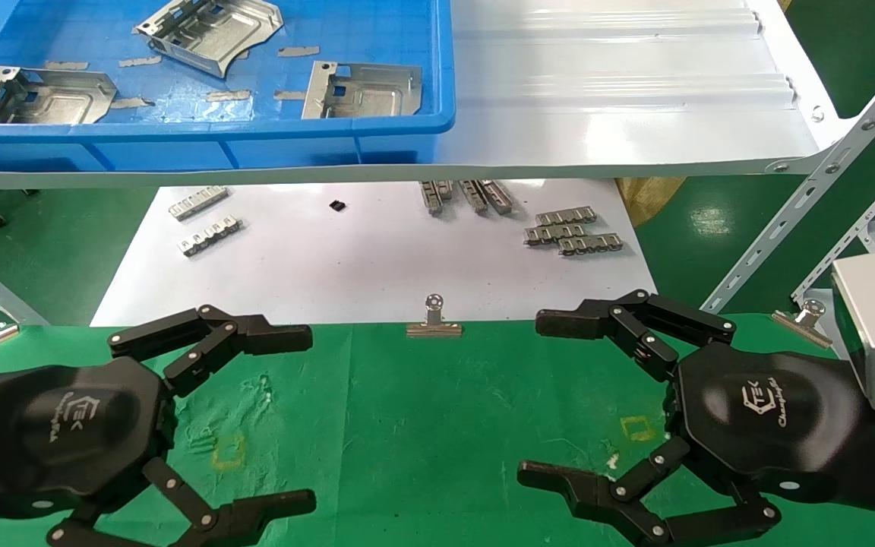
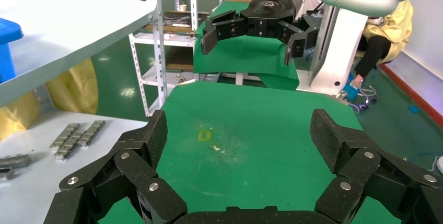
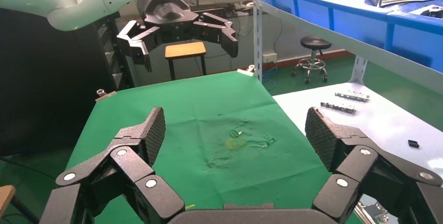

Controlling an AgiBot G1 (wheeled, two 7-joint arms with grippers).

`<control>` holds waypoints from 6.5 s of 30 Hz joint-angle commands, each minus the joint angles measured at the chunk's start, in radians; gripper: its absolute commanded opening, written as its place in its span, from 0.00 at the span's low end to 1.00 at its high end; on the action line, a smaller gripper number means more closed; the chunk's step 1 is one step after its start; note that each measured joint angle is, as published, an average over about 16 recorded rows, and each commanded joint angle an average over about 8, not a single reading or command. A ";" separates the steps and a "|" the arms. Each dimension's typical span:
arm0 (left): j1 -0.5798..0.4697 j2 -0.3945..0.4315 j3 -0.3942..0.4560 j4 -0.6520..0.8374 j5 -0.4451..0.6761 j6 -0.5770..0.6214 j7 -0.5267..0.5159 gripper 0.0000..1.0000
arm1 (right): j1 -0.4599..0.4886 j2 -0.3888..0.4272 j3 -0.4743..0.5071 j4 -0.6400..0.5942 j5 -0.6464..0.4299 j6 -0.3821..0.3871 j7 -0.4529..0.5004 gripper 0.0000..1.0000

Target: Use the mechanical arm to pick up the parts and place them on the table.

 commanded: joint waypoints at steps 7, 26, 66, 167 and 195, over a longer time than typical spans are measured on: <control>0.000 0.000 0.000 0.000 0.000 0.000 0.000 1.00 | 0.000 0.000 0.000 0.000 0.000 0.000 0.000 0.00; 0.000 0.000 0.000 0.000 0.000 0.000 0.000 1.00 | 0.000 0.000 0.000 0.000 0.000 0.000 0.000 0.00; -1.024 0.566 0.293 1.182 0.677 -0.683 0.136 0.00 | 0.000 0.000 0.000 0.000 0.000 0.000 0.000 0.00; -0.636 0.139 0.644 0.829 0.387 0.065 0.892 0.00 | 0.000 0.000 0.000 0.000 0.000 0.000 0.000 1.00; -0.655 0.283 0.671 1.229 0.413 0.061 1.074 1.00 | 0.000 0.000 0.000 0.000 0.000 0.000 0.000 1.00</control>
